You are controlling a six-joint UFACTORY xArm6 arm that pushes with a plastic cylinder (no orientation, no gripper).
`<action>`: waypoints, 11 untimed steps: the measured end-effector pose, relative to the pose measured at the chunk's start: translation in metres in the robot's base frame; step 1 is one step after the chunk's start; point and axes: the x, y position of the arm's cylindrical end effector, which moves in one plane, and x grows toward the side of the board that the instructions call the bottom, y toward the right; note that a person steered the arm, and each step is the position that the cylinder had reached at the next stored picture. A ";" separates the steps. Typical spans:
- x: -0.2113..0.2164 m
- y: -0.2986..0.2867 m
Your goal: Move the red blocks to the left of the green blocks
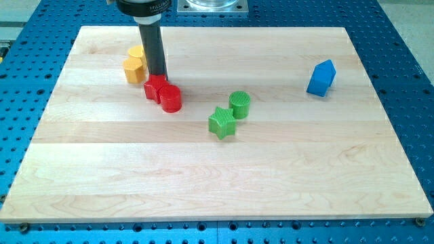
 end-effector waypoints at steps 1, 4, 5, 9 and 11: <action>0.013 -0.025; 0.033 -0.057; 0.025 -0.019; 0.025 0.066; 0.025 0.005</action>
